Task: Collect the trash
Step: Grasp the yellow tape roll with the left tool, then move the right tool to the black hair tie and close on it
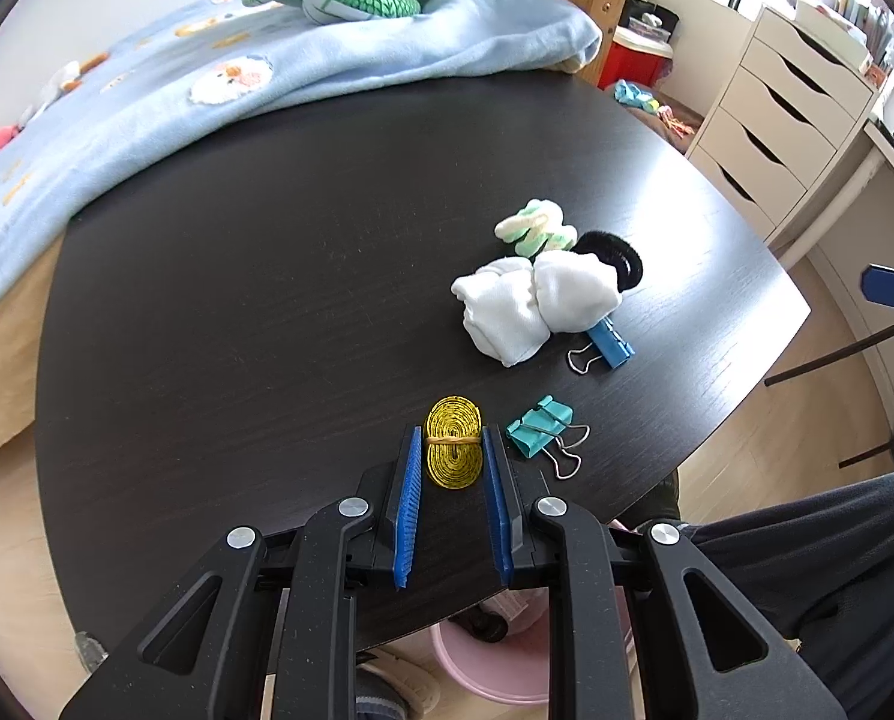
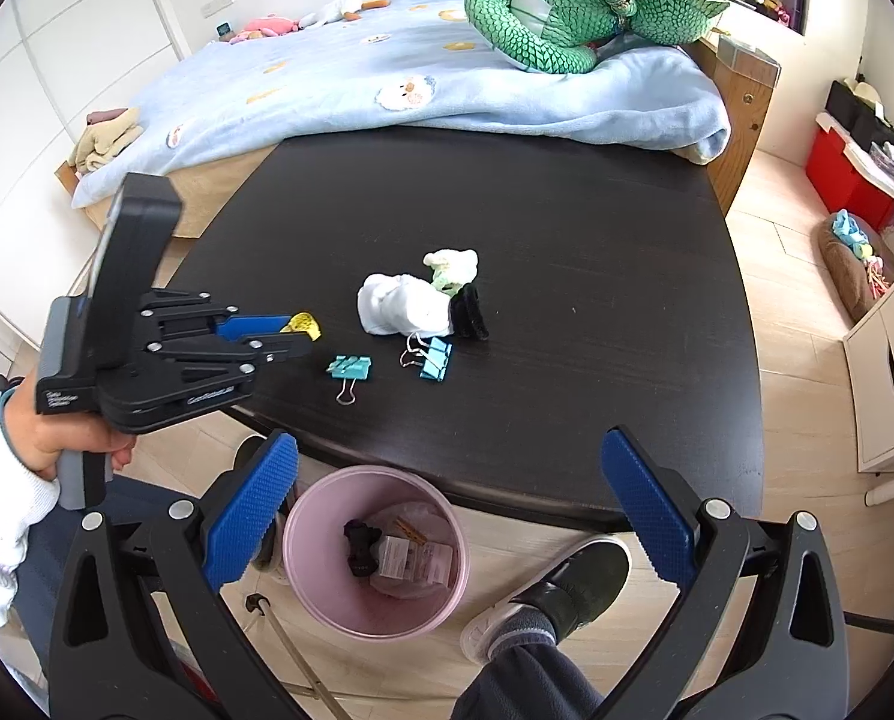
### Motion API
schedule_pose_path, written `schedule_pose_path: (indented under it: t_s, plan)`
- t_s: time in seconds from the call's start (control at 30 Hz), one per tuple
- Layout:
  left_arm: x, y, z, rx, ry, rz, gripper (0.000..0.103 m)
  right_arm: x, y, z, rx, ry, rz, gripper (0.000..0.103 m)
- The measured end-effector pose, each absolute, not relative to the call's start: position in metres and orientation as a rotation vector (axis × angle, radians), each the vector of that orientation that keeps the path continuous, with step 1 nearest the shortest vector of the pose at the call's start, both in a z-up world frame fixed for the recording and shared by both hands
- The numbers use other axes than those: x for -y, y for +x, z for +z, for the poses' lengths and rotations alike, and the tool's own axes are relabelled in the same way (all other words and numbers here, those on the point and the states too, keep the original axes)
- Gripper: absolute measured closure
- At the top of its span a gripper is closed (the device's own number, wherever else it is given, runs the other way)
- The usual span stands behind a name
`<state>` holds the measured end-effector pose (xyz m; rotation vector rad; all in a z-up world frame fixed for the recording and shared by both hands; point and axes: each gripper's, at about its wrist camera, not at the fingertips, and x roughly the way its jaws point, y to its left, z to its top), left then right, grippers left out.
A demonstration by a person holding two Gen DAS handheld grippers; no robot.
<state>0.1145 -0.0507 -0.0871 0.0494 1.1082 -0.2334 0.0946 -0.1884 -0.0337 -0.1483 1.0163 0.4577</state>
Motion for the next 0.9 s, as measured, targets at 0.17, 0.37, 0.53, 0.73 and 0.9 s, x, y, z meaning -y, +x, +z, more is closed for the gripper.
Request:
schedule_pose_path:
  t_s: [0.17,0.37,0.53,0.73,0.9]
  plan:
    - [0.049,0.109,-0.077,-1.088,0.040,-0.235,0.083,0.182,0.112,-0.038,-1.012,-0.200,0.461,0.004]
    - [0.047,0.105,-0.071,-1.075,0.035,-0.240,0.083,0.178,0.140,-0.049,-1.030,-0.217,0.474,0.004]
    - [0.043,0.104,-0.069,-1.069,0.030,-0.239,0.083,0.173,0.158,-0.063,-1.039,-0.252,0.489,0.009]
    - [0.042,0.104,-0.070,-1.072,0.021,-0.236,0.083,0.167,0.176,-0.083,-1.087,-0.291,0.493,0.039]
    - [0.040,0.106,-0.071,-1.074,0.017,-0.233,0.083,0.162,0.181,-0.094,-1.103,-0.296,0.524,0.054]
